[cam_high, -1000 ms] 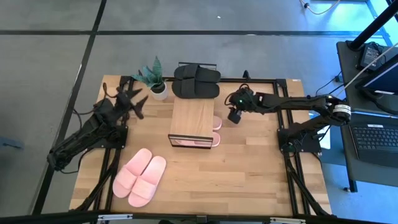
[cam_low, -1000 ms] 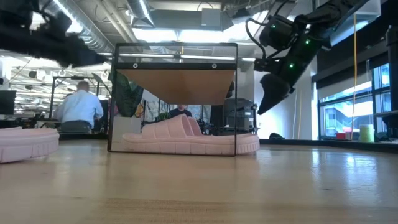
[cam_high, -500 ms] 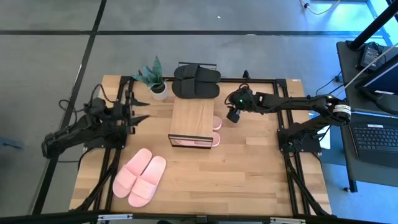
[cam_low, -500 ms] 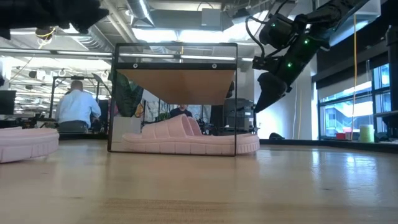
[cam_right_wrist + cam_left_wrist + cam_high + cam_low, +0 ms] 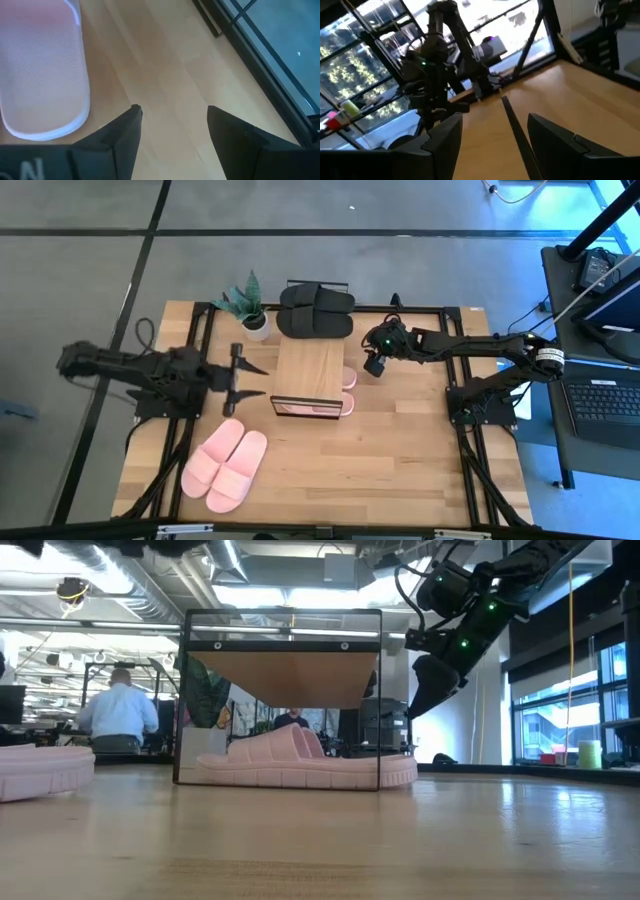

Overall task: Pick and place slides into the shelf
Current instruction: Put the pink slide under the shelf

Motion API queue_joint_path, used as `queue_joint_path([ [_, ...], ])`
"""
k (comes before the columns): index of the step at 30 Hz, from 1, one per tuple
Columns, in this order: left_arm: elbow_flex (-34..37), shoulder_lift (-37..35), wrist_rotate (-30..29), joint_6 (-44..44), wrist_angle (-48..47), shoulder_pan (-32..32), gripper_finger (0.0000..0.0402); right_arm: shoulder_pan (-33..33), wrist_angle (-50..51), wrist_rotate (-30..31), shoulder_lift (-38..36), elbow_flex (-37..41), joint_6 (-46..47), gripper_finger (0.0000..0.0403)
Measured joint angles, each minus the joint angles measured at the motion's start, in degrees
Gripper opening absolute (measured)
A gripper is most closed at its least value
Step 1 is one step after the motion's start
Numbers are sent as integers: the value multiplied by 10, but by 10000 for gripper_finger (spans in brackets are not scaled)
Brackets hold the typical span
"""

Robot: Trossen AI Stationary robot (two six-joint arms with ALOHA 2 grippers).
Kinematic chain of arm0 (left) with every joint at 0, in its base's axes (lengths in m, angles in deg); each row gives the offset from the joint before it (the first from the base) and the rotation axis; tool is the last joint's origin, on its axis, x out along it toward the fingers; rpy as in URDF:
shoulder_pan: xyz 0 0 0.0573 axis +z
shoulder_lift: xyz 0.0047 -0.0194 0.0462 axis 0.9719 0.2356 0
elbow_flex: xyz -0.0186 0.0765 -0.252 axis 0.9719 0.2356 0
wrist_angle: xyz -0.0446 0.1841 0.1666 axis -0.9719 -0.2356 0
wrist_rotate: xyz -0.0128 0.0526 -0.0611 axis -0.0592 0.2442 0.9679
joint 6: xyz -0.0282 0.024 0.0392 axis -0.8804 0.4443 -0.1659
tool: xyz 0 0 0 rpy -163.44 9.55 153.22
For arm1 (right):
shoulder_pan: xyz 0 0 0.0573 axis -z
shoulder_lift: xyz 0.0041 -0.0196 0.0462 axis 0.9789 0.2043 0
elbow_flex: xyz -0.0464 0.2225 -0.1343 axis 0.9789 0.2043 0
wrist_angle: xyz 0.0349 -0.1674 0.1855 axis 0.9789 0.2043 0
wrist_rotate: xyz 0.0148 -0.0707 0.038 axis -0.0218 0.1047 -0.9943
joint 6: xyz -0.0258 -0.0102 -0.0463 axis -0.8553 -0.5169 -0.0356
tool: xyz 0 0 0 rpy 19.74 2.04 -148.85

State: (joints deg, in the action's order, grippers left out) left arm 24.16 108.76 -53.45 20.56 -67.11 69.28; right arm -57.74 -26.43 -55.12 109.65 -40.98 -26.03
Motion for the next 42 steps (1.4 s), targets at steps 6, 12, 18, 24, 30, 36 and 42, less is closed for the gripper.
queue_joint_path([
  [6, -110, 112, -241, -15, -142, -141, 217, 0, 0, 0, 0, 0, -21, 225],
  [12, -195, 195, -337, -211, -272, -259, 217, 0, -2, 0, 0, 0, -51, 225],
  [18, -247, 259, -333, -346, -291, -354, 217, 0, -2, 0, 0, 0, -59, 225],
  [24, -270, 318, -334, -415, -307, -410, 217, 0, -2, 0, 0, 0, -30, 225],
  [30, -270, 341, -317, -454, -321, -444, 217, 0, -3, 0, 0, 0, -30, 225],
  [36, -270, 341, -300, -517, -357, -463, 217, 0, -7, 0, 1, 0, -19, 225],
  [42, -270, 340, -267, -617, -492, -484, 217, 1, -9, 0, 1, 0, 0, 225],
])
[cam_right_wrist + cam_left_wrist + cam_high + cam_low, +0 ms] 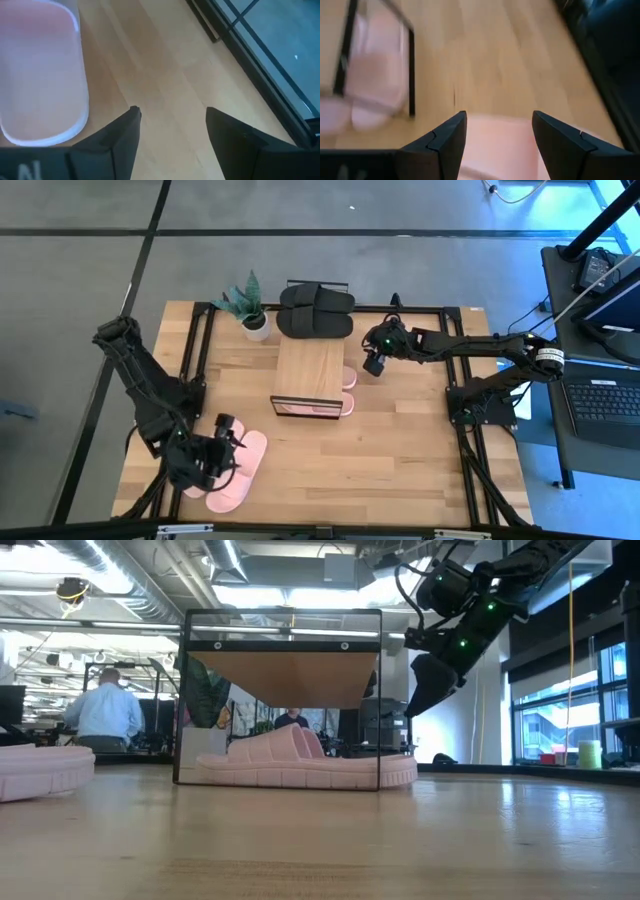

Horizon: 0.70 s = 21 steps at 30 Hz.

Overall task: Pick and place slides into the shelf
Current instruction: Put the pink slide under the shelf

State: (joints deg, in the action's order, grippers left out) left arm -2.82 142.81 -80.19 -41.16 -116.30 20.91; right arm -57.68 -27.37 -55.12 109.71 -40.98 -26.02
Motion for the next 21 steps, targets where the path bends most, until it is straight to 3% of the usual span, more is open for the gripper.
queue_joint_path([
  [4, 0, -1, 18, -92, -41, -8, 217, 5, -28, 0, 0, 0, 2, 225],
  [7, 0, -1, 27, -103, -41, -11, 217, 7, -46, 0, 0, 0, 1, 225],
  [15, 0, -1, 24, -103, -29, 6, 217, 7, -77, 0, 0, 0, -32, 225],
  [21, 0, 14, 14, -18, 13, 25, 217, 7, -88, 0, 0, 0, -28, 225],
])
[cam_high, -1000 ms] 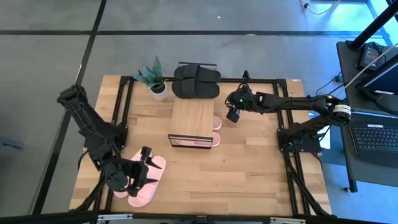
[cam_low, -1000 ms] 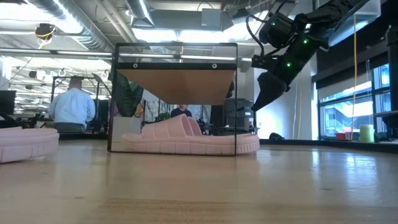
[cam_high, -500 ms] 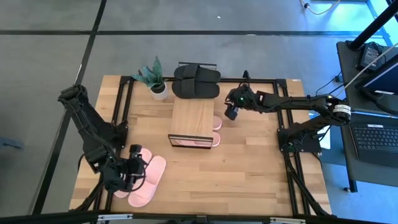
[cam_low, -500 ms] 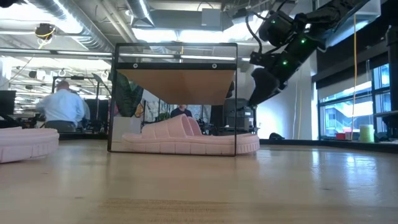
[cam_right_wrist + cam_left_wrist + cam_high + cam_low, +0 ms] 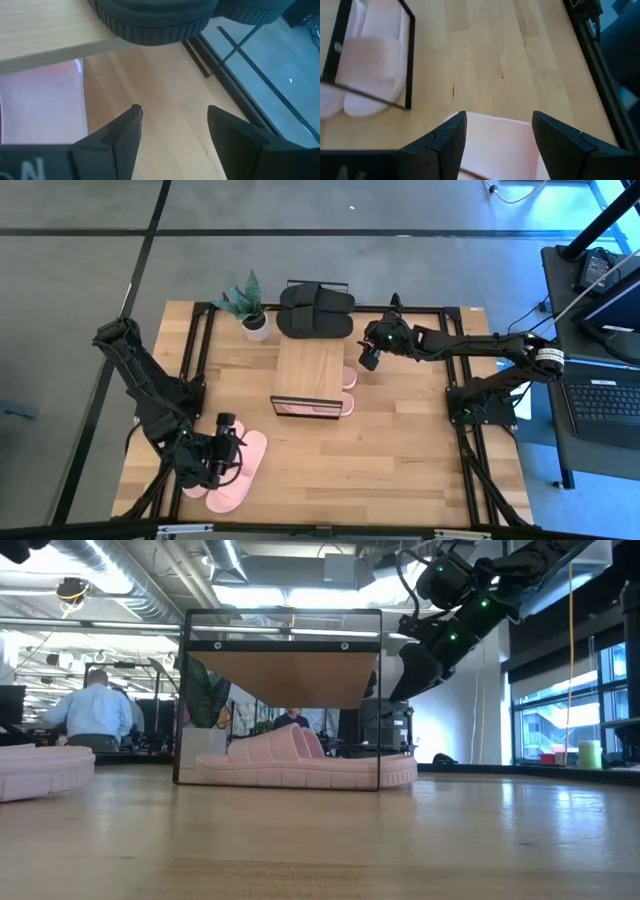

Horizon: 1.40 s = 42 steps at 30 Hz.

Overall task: Pick and place slides into the shelf
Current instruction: Put the pink slide under the shelf

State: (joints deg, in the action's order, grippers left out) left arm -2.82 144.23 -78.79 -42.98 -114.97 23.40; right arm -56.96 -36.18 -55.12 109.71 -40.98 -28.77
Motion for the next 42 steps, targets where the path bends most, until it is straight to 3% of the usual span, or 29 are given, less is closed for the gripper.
queue_joint_path([
  [7, -4, 79, -7, 53, 59, -11, 217, -1, 18, -1, 0, 0, 37, 225],
  [11, -60, 144, 13, 46, 32, -29, 217, -1, 27, -10, 0, 0, 60, 225],
  [21, -306, 335, 23, -39, -199, -80, 210, -1, 38, -25, 0, 0, 91, 225],
  [30, -453, 480, 61, -121, -350, -112, 194, -1, 40, -26, 0, 0, 91, 225],
  [42, -471, 556, 99, -180, -402, -116, 190, -1, 41, -26, 0, 0, 103, 225],
])
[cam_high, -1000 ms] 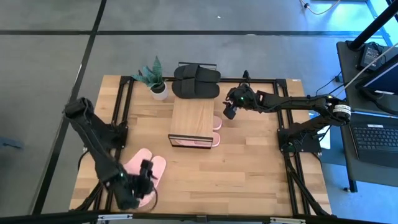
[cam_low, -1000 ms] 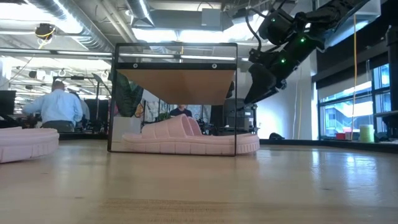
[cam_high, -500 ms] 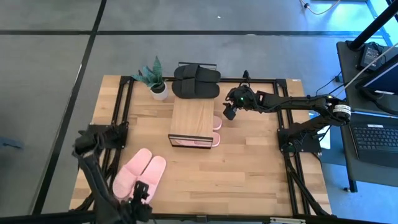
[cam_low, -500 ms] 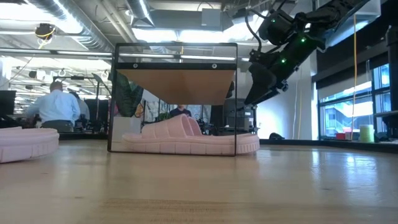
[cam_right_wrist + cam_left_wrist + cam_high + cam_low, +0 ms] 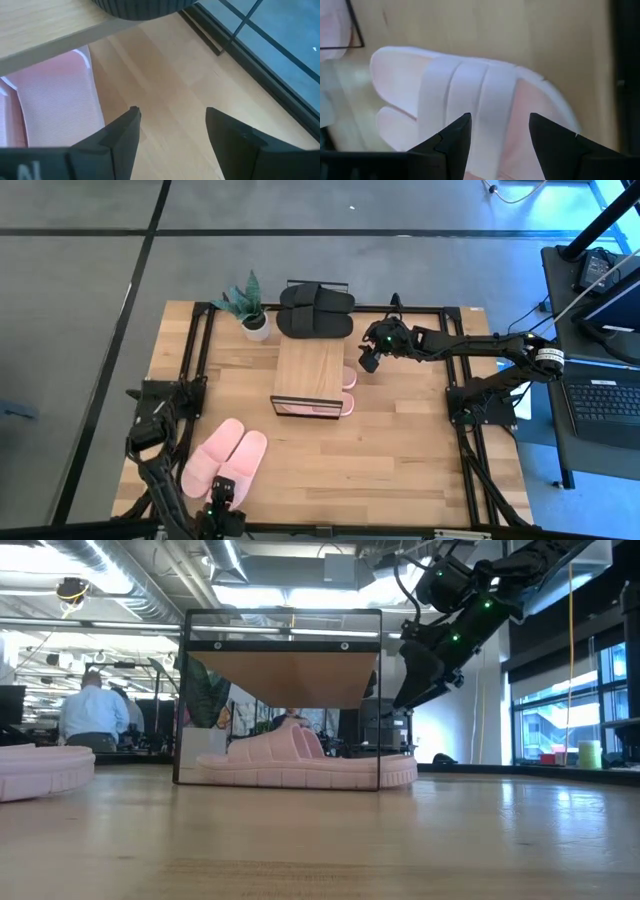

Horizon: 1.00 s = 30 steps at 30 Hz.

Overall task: Pick and place slides into the shelf
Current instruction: Put the pink slide under the shelf

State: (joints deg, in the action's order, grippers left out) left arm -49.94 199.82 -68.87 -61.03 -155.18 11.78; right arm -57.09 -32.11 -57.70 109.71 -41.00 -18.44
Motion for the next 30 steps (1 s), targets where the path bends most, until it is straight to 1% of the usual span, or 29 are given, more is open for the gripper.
queue_joint_path([
  [5, 0, 21, 0, -1, -30, 0, 190, 0, 0, 0, 0, 0, 0, 225],
  [13, -1, 56, -5, 0, -41, -1, 190, 0, 0, 0, 0, 0, 0, 225],
  [18, -1, 59, -8, 0, -42, -1, 186, 0, 0, 0, 0, 0, 0, 225],
  [22, -1, 59, -12, 0, -46, -1, 157, 0, 0, 0, 0, 0, 0, 225],
  [30, 0, 60, -12, 0, -45, -1, 65, 0, 0, 0, 0, 0, 1, 225],
])
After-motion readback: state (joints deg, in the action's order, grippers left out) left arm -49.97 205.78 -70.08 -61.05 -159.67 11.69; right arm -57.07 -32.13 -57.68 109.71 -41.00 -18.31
